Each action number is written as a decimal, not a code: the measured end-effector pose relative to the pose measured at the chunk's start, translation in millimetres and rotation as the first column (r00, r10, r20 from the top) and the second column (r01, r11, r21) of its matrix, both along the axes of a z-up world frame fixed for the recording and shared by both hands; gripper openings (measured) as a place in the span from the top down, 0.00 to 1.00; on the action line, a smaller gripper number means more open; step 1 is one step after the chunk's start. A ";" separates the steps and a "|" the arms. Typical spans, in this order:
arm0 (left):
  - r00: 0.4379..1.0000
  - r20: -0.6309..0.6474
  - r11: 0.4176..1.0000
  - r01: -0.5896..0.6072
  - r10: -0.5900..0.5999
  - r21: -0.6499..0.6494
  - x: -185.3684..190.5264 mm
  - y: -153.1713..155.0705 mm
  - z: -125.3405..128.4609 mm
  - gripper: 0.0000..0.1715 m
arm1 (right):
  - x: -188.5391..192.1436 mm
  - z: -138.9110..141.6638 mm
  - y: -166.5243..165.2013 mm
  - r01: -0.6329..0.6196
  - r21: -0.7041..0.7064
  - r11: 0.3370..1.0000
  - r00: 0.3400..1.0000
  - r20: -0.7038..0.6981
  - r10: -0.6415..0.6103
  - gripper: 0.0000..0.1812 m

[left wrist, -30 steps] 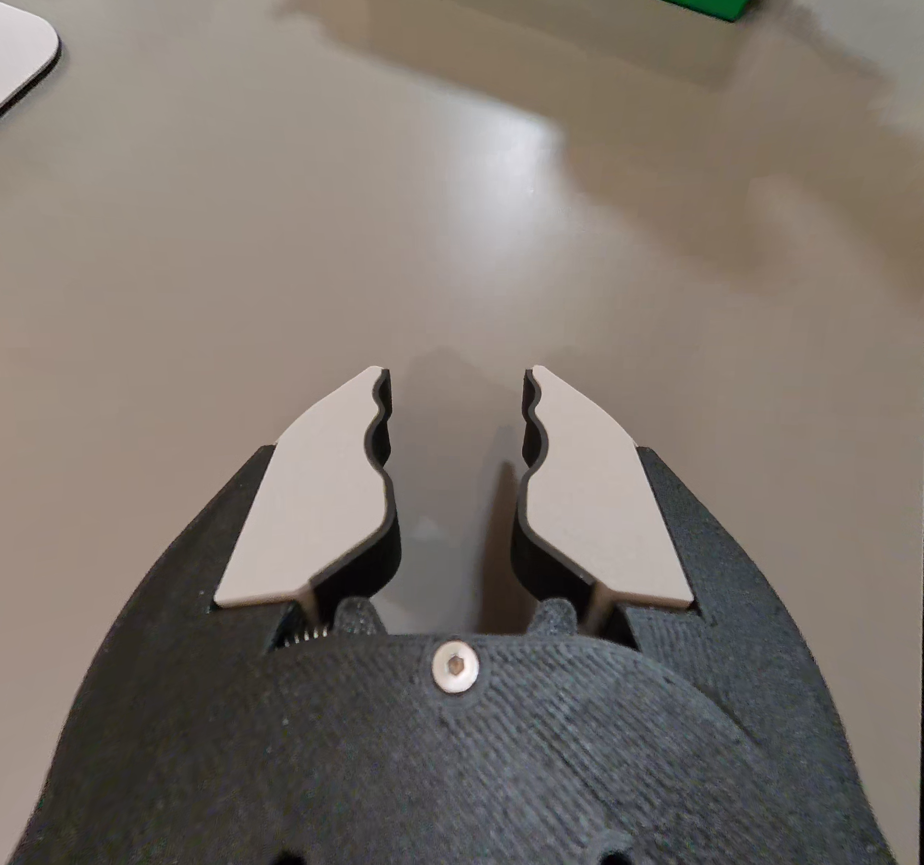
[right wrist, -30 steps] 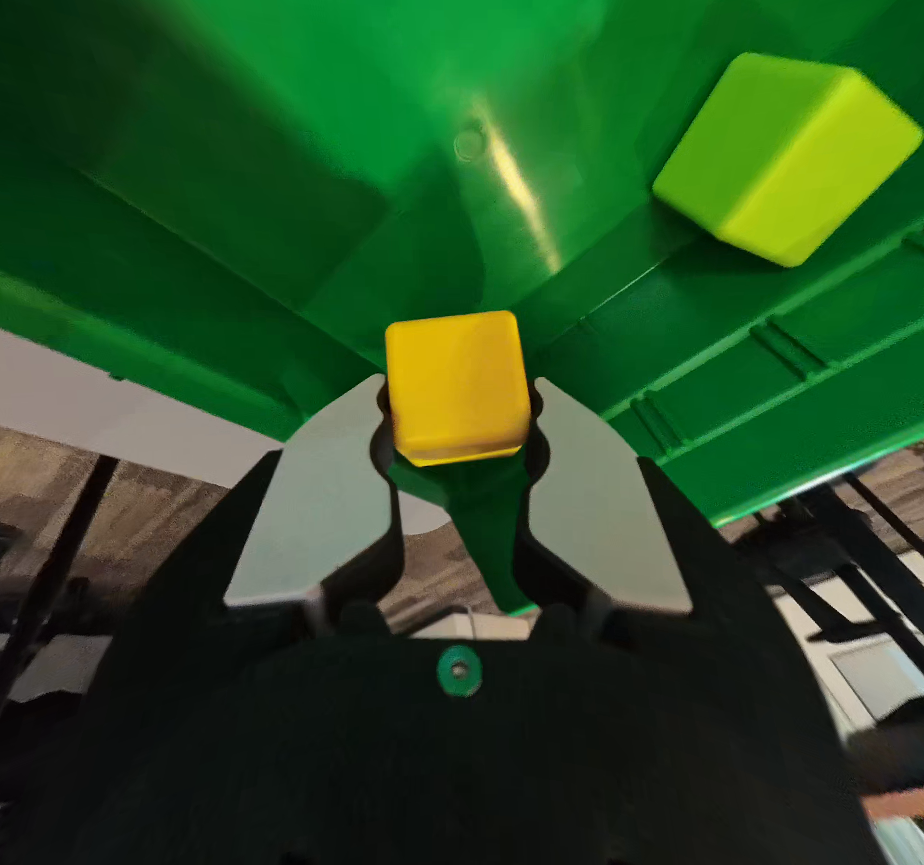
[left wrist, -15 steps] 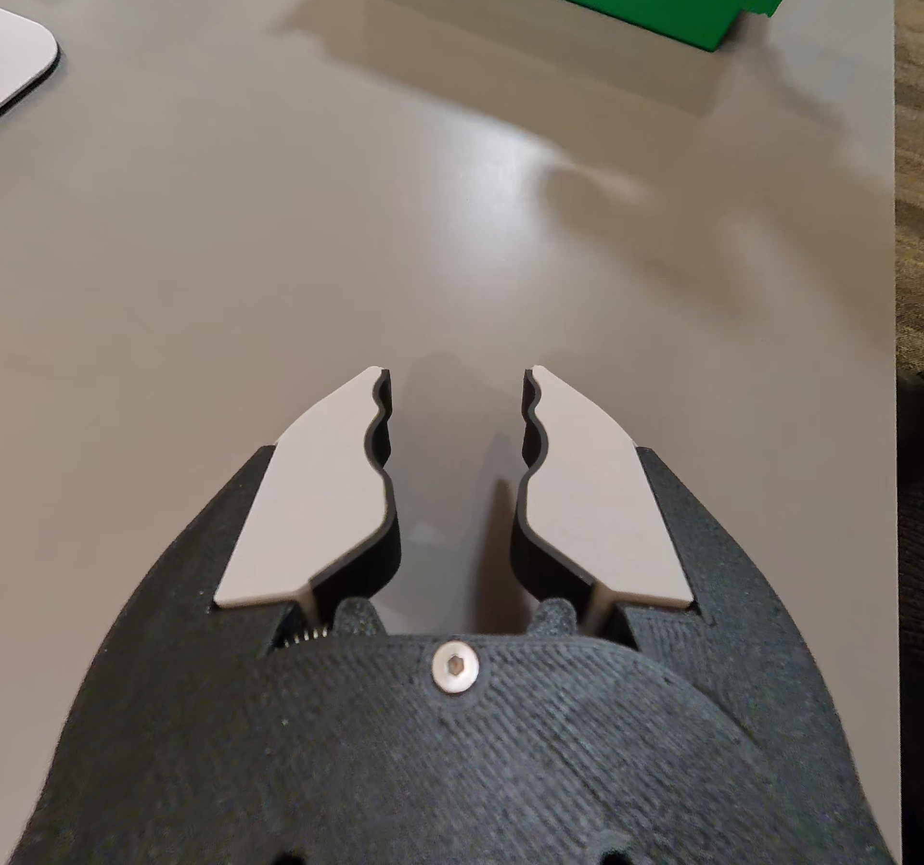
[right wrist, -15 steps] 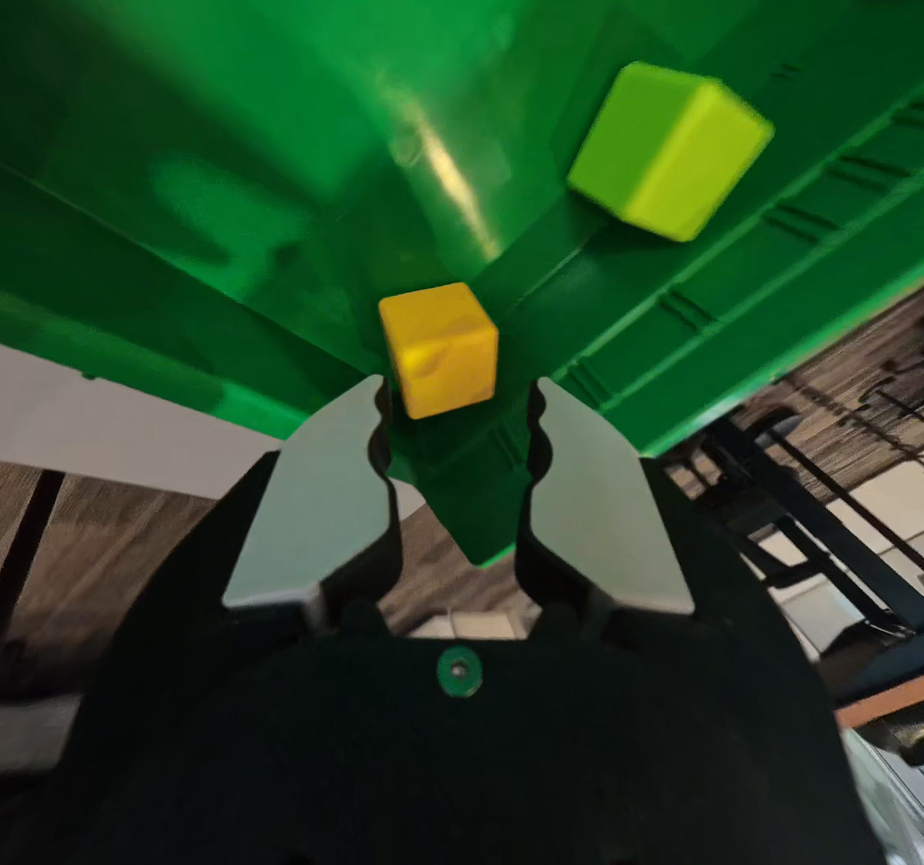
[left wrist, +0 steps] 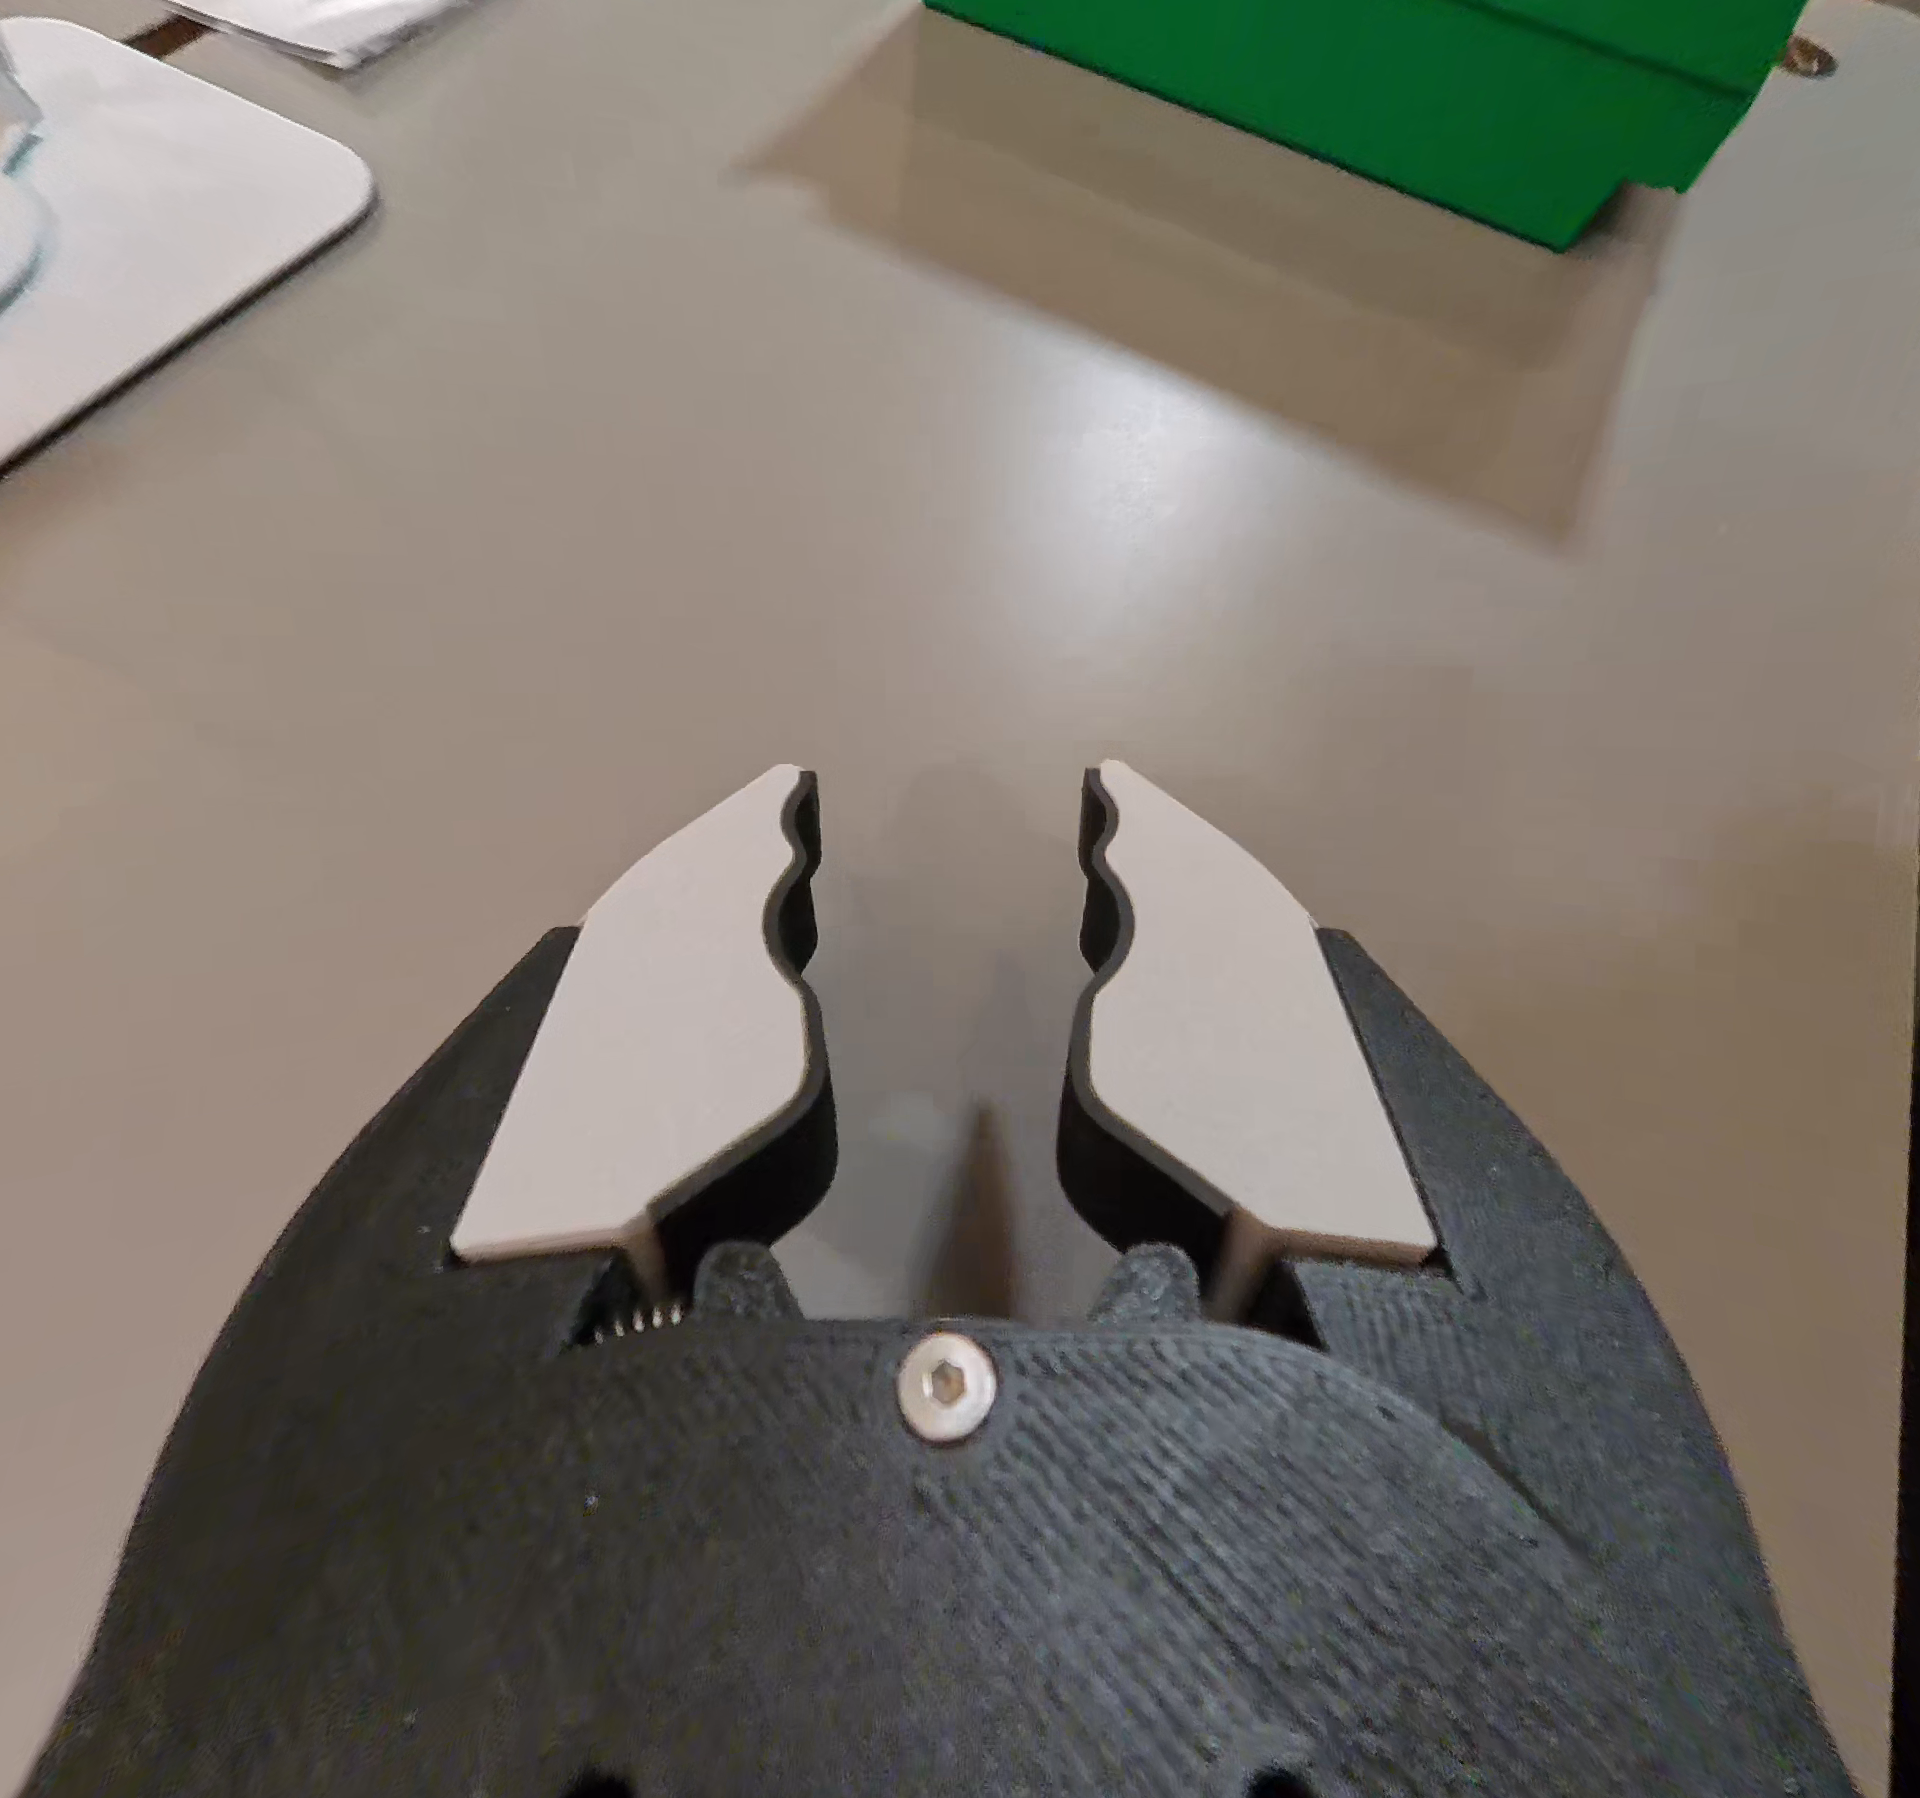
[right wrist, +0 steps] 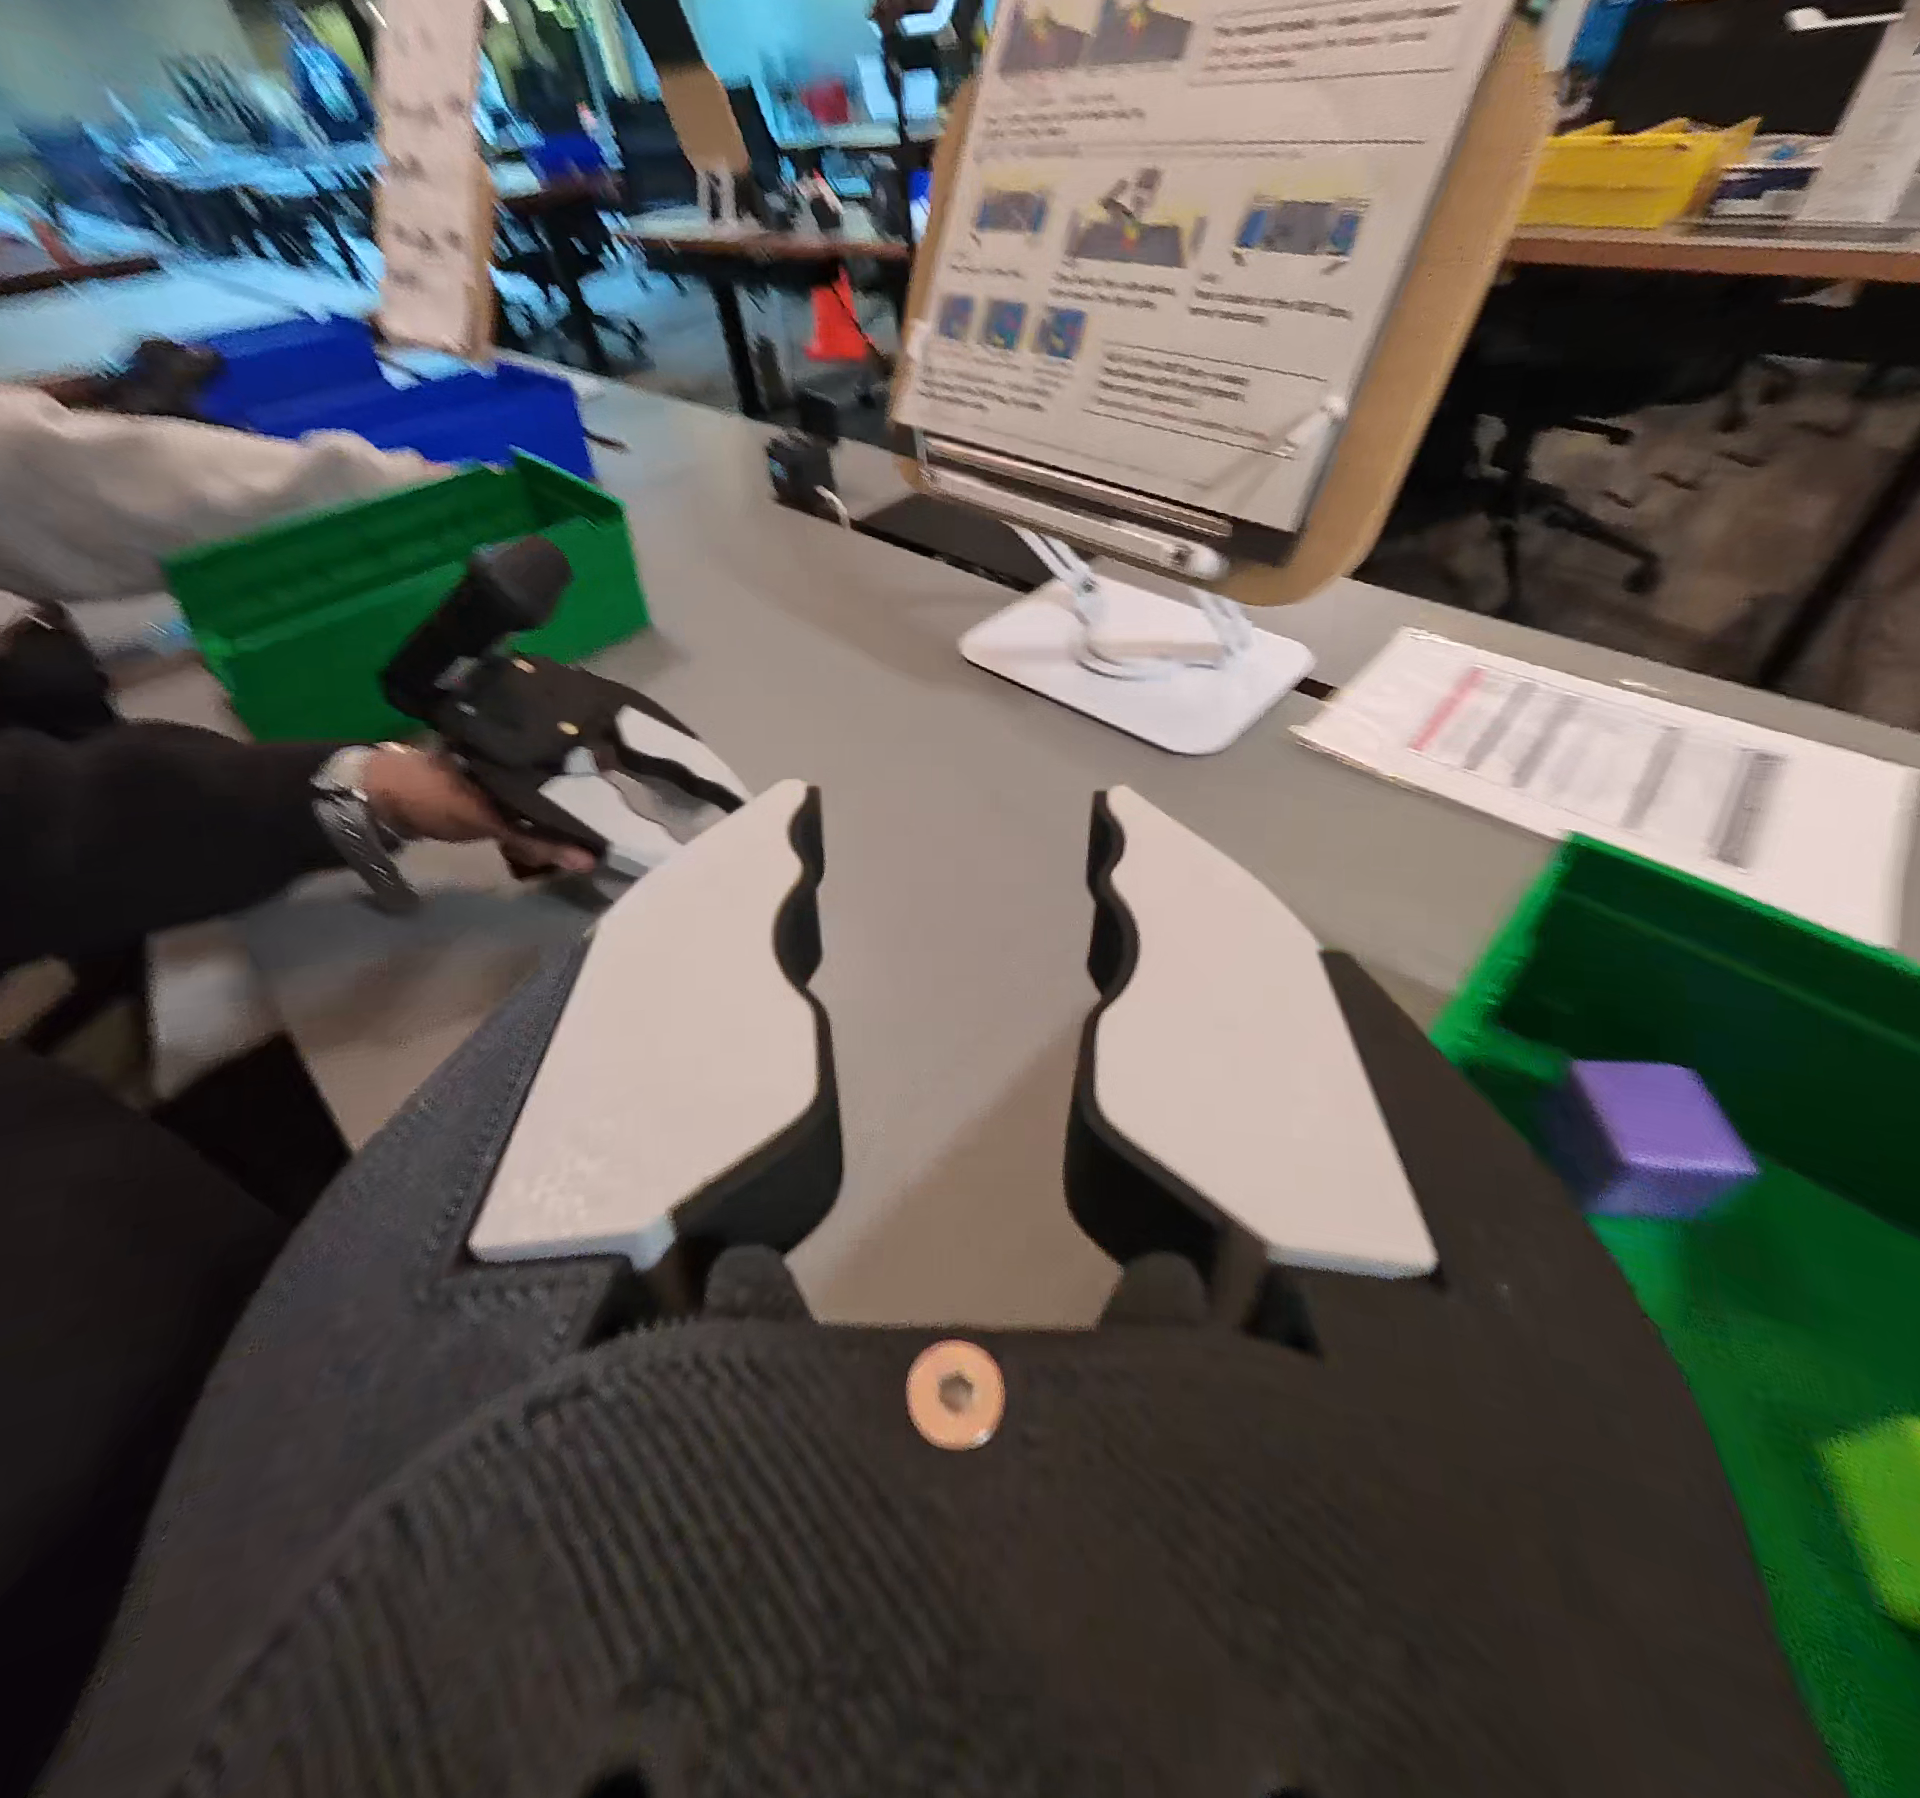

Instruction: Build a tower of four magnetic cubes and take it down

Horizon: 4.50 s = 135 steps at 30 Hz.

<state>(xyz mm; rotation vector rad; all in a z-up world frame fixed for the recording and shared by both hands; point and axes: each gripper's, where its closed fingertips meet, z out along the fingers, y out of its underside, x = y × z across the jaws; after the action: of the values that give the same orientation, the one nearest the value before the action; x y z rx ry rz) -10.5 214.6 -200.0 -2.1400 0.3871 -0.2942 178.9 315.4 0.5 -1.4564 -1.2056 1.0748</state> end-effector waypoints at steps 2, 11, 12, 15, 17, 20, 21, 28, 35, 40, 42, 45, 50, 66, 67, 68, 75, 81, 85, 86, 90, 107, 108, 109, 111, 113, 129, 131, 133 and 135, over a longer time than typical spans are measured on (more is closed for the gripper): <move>0.999 0.014 0.999 -0.041 0.041 0.034 -5.5 2.3 9.7 0.71 | -16.0 -4.8 -19.4 -0.038 -0.054 0.998 0.996 -0.081 0.034 0.72; 0.985 0.096 0.982 -0.153 0.143 0.112 -20.3 -11.4 40.2 0.75 | -84.8 -92.3 -89.4 -0.134 -0.265 0.955 0.989 -0.102 0.110 0.74; 0.984 0.095 0.979 -0.161 0.150 0.123 -21.7 -17.2 42.1 0.75 | -88.0 -95.4 -97.8 -0.160 -0.322 0.933 0.984 -0.122 0.126 0.75; 0.976 0.072 0.963 -0.213 0.203 0.164 -31.7 -34.7 45.9 0.75 | -92.6 -98.3 -116.6 -0.215 -0.401 0.891 0.972 -0.181 0.153 0.89; 0.969 0.074 0.954 -0.243 0.234 0.176 -36.8 -45.4 48.3 0.75 | -96.3 -105.6 -125.0 -0.244 -0.391 0.888 0.967 -0.166 0.192 0.99; 0.955 0.113 0.938 -0.293 0.275 0.188 -40.0 -60.5 54.9 0.75 | -102.7 -106.6 -131.5 -0.286 -0.439 0.852 0.957 -0.179 0.229 0.96; 0.949 0.128 0.931 -0.310 0.289 0.191 -40.1 -66.3 57.0 0.75 | -104.1 -103.0 -132.5 -0.298 -0.454 0.840 0.952 -0.202 0.228 0.95; 0.885 0.115 0.836 -0.464 0.451 0.293 -55.0 -113.9 68.9 0.86 | -109.2 -109.2 -139.6 -0.150 -0.178 0.973 0.989 -0.031 0.146 0.77; 0.855 0.183 0.812 -0.519 0.486 0.267 -58.6 -127.6 64.7 0.86 | -105.8 -107.1 -117.5 -0.053 -0.129 0.990 0.997 -0.057 0.045 0.73; 0.873 0.190 0.830 -0.487 0.450 0.272 -58.0 -119.4 65.5 0.86 | -88.9 -101.3 -94.1 -0.022 -0.154 0.988 0.995 -0.095 0.007 0.72; 0.881 0.211 0.838 -0.469 0.423 0.280 -55.8 -112.4 69.6 0.86 | -77.1 -99.3 -87.0 0.016 -0.150 0.989 0.994 -0.106 -0.032 0.74; 0.899 0.224 0.861 -0.429 0.377 0.272 -49.3 -98.8 68.4 0.86 | -57.6 -106.6 -80.6 0.085 -0.137 0.987 0.993 -0.070 -0.096 0.75; 0.929 0.243 0.903 -0.340 0.279 0.263 -27.2 -72.6 67.8 0.86 | -16.7 -108.5 -63.8 0.250 -0.115 0.961 0.963 -0.070 -0.259 0.69; 0.964 0.265 0.983 -0.077 0.030 0.170 46.6 -42.7 51.1 0.88 | 173.3 -105.4 50.3 0.732 0.005 0.682 0.681 0.022 -0.731 0.66; 0.961 0.275 0.984 -0.070 0.023 0.163 48.8 -43.6 50.7 0.88 | 180.4 -102.1 65.6 0.741 0.050 0.669 0.667 0.051 -0.743 0.67; 0.959 0.284 0.985 -0.066 0.018 0.160 50.0 -44.1 50.7 0.88 | 185.5 -99.3 81.9 0.740 0.095 0.666 0.659 0.095 -0.746 0.68; 0.957 0.286 0.988 -0.095 0.056 0.124 40.0 -50.6 43.1 0.85 | 173.9 -101.3 185.9 0.539 0.185 0.822 0.664 0.507 -0.550 0.65; 0.951 0.282 0.981 -0.161 0.126 0.104 22.6 -60.2 37.1 0.85 | 168.6 -158.8 229.4 0.485 -0.035 0.874 0.524 0.812 -0.259 0.63; 0.946 0.274 0.973 -0.208 0.175 0.097 9.6 -69.2 34.2 0.84 | 178.0 -190.1 240.2 0.490 -0.068 0.869 0.408 0.899 -0.160 0.88; 0.942 0.281 0.971 -0.218 0.184 0.095 7.2 -71.6 34.3 0.84 | 176.8 -194.9 239.0 0.473 -0.088 0.877 0.409 0.903 -0.129 0.93; 0.929 0.295 0.963 -0.256 0.223 0.081 -2.5 -79.7 31.6 0.84 | 173.8 -198.1 237.9 0.451 -0.159 0.878 0.457 0.886 -0.074 0.95; 0.911 0.357 0.958 -0.264 0.209 0.114 11.0 -94.9 54.5 0.82 | 121.8 -181.7 201.1 0.625 -0.282 0.727 0.515 0.850 -0.113 0.98; 0.911 0.358 0.956 -0.265 0.205 0.126 12.8 -97.5 59.7 0.81 | 111.3 -181.2 193.1 0.614 -0.295 0.732 0.523 0.847 -0.097 0.98; 0.911 0.359 0.953 -0.268 0.204 0.138 14.2 -101.1 64.8 0.81 | 100.0 -181.2 184.7 0.602 -0.307 0.737 0.531 0.844 -0.083 0.98; 0.907 0.363 0.945 -0.285 0.212 0.160 14.8 -111.0 74.8 0.78 | 75.5 -182.3 166.0 0.570 -0.312 0.760 0.536 0.842 -0.056 0.98; 0.902 0.359 0.933 -0.316 0.240 0.171 11.4 -124.0 82.7 0.72 | 47.6 -184.7 144.6 0.537 -0.300 0.789 0.535 0.844 -0.044 0.98; 0.467 -0.146 0.485 -0.863 0.872 0.142 -225.7 -275.4 85.3 0.55 | -225.8 -194.7 -42.2 0.299 -0.323 0.898 0.592 0.801 0.091 0.97; 0.491 -0.183 0.501 -0.865 0.852 0.011 -234.0 -279.9 63.8 0.57 | -242.8 -195.8 -60.4 0.293 -0.322 0.900 0.582 0.807 0.098 0.97; 0.505 -0.241 0.511 -0.859 0.829 -0.042 -238.1 -281.1 52.3 0.57 | -254.8 -196.0 -74.8 0.279 -0.312 0.908 0.577 0.810 0.101 0.97; 0.539 -0.295 0.541 -0.837 0.789 -0.083 -236.3 -275.7 44.6 0.63 | -262.0 -195.9 -85.5 0.268 -0.309 0.913 0.576 0.811 0.105 0.97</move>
<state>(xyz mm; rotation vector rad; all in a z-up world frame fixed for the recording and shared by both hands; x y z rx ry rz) -246.8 -61.1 -155.4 -2.3177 -0.5990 0.4924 -83.1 229.9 -195.4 -2.4891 -1.5585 0.5527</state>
